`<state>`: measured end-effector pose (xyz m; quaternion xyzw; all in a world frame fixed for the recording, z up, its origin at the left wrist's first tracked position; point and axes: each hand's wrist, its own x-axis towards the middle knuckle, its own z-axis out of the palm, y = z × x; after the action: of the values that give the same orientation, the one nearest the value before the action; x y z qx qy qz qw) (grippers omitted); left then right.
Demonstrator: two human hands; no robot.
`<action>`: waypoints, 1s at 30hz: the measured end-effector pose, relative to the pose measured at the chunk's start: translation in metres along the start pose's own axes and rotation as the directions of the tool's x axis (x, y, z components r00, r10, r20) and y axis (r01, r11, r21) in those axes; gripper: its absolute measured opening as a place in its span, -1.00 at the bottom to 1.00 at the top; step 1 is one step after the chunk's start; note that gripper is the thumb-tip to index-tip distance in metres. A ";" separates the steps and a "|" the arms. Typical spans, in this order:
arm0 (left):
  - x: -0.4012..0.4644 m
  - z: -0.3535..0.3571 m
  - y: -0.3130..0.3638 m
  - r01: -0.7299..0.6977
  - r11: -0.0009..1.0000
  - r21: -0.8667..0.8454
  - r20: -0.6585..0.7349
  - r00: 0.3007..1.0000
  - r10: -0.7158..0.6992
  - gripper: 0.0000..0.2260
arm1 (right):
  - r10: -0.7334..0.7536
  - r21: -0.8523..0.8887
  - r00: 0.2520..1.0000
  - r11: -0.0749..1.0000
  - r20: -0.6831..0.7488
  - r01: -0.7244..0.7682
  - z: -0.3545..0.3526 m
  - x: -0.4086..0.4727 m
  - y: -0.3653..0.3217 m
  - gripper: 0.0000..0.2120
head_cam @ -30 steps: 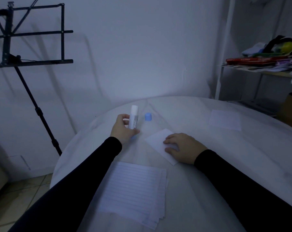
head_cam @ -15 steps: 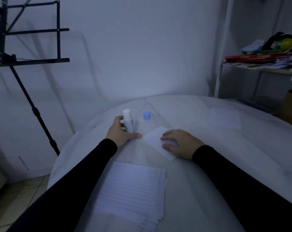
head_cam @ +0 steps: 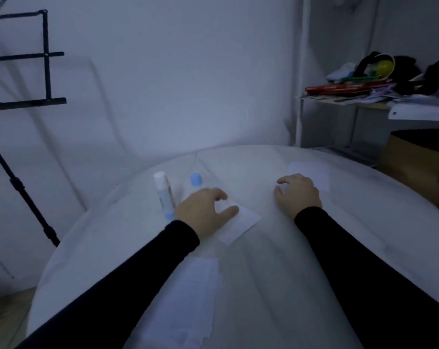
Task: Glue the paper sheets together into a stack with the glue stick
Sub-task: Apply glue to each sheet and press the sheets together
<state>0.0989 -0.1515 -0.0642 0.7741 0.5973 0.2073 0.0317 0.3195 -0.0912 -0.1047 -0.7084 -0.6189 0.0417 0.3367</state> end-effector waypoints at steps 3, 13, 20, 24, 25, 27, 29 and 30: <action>0.005 0.017 0.005 0.055 0.994 0.091 0.083 0.995 -0.063 -0.53 | 0.027 -0.101 0.999 0.995 0.038 -0.023 0.005 0.010 0.005 -0.62; 0.044 0.033 0.003 0.009 0.993 0.122 0.322 0.945 -0.048 -0.46 | 0.101 -0.311 0.991 0.948 0.088 -0.069 0.008 0.038 0.018 -0.58; 0.048 0.028 -0.003 -0.081 0.996 0.033 0.343 0.937 0.065 -0.51 | -0.056 -0.245 0.997 0.967 0.057 0.069 0.014 0.031 0.012 -0.76; 0.041 0.023 -0.003 -0.067 0.997 0.028 0.344 0.938 0.053 -0.49 | -0.144 -0.144 0.989 0.980 -0.020 0.140 0.007 0.024 0.004 -0.78; 0.040 0.020 -0.001 -0.021 1.000 0.009 0.318 0.948 0.017 -0.50 | -0.186 -0.096 0.979 0.979 -0.083 0.178 0.005 0.020 0.000 -0.77; 0.038 0.012 -0.001 0.085 0.987 -0.139 0.209 0.976 -0.054 -0.59 | -0.308 0.014 0.916 0.946 -0.258 0.322 0.001 0.008 -0.013 -0.77; 0.039 0.002 -0.001 0.192 0.893 -0.406 0.131 0.980 -0.151 -0.62 | -0.451 0.064 0.806 0.858 -0.382 0.510 0.000 -0.007 -0.030 -0.74; 0.040 -0.003 -0.002 0.253 0.793 -0.554 0.131 0.967 -0.217 -0.61 | -0.522 0.056 0.750 0.805 -0.407 0.591 0.001 -0.014 -0.038 -0.74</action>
<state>0.1043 -0.1144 -0.0511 0.6553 0.5990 0.3459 0.3037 0.2835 -0.1034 -0.0903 -0.4518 -0.7201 -0.1399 0.5076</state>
